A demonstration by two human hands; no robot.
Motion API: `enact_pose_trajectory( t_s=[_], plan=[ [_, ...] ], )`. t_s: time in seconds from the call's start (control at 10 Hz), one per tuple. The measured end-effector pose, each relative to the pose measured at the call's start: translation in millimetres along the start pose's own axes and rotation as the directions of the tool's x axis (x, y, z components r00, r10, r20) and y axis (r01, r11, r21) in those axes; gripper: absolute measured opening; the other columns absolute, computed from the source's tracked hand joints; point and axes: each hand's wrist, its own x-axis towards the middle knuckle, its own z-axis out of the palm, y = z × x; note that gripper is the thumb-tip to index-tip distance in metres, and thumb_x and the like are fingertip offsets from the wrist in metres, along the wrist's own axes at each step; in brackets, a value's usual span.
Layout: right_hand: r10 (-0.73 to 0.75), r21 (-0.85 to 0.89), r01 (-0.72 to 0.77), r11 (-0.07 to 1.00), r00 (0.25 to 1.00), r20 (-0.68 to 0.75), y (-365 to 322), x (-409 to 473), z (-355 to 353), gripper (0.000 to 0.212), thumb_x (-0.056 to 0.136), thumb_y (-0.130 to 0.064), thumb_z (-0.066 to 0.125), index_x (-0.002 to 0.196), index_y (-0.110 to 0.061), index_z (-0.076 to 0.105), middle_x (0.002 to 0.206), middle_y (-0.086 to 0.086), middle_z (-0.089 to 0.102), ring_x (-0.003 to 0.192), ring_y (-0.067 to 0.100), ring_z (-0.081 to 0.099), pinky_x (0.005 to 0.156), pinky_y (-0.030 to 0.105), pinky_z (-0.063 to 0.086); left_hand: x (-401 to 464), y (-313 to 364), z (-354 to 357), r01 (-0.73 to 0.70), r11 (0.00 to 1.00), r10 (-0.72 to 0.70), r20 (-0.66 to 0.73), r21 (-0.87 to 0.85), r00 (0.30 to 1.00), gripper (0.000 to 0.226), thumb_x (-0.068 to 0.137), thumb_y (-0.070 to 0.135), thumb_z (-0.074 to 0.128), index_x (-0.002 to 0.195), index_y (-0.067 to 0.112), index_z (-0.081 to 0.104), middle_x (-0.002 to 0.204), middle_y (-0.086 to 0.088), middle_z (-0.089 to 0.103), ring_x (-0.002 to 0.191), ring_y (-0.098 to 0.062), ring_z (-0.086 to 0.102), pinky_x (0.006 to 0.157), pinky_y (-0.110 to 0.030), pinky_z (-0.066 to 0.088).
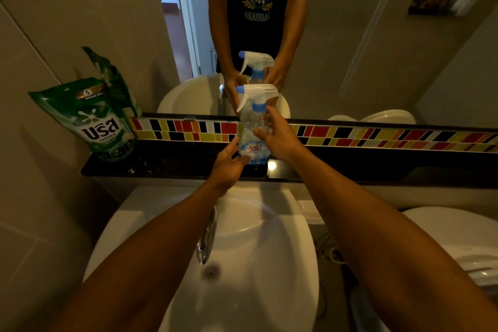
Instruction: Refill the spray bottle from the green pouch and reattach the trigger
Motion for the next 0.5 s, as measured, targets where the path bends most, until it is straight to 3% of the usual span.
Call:
enact_pose_trajectory(
  t_s=[0.1, 0.2, 0.4, 0.5],
  plan=[
    [0.003, -0.005, -0.003, 1.000, 1.000, -0.011, 2, 0, 0, 0.056, 0.100, -0.009, 0.063, 0.150, -0.021, 0.041, 0.143, 0.004, 0.057, 0.131, 0.020, 0.056, 0.085, 0.022, 0.053, 0, 0, 1, 0.008, 1.000, -0.008, -0.004, -0.006, 1.000, 0.059, 0.095, -0.002, 0.058, 0.149, 0.015, 0.039, 0.135, -0.005, 0.057, 0.122, -0.020, 0.058, 0.093, -0.028, 0.055],
    [0.007, 0.014, -0.006, 1.000, 1.000, -0.017, 4, -1, 2, 0.058, 0.100, -0.008, 0.063, 0.152, -0.020, 0.039, 0.146, 0.006, 0.055, 0.134, 0.024, 0.055, 0.100, 0.041, 0.056, 1, 0, 0, 0.004, 1.000, -0.004, -0.008, -0.006, 1.000, 0.060, 0.095, -0.002, 0.057, 0.150, 0.014, 0.038, 0.137, -0.007, 0.056, 0.124, -0.020, 0.057, 0.094, -0.029, 0.055],
    [0.012, 0.104, -0.001, 0.995, 0.994, -0.105, 8, -13, 5, 0.067, 0.099, -0.013, 0.065, 0.157, -0.024, 0.033, 0.151, 0.002, 0.052, 0.133, 0.021, 0.055, 0.102, 0.045, 0.055, -4, 7, -4, 0.025, 0.999, -0.024, -0.039, 0.035, 0.999, 0.065, 0.093, -0.001, 0.061, 0.150, 0.015, 0.034, 0.122, 0.013, 0.054, 0.115, -0.011, 0.053, 0.080, -0.015, 0.053],
    [0.016, 0.114, 0.011, 0.993, 0.971, -0.238, 8, -26, 7, 0.058, 0.099, -0.019, 0.066, 0.151, -0.024, 0.041, 0.133, -0.014, 0.055, 0.101, -0.004, 0.061, 0.072, 0.013, 0.058, -12, 14, -10, 0.034, 0.987, -0.020, -0.094, 0.158, 0.995, 0.069, 0.093, 0.006, 0.065, 0.153, 0.016, 0.032, 0.143, -0.001, 0.046, 0.126, -0.015, 0.045, 0.093, -0.022, 0.046]
  ],
)
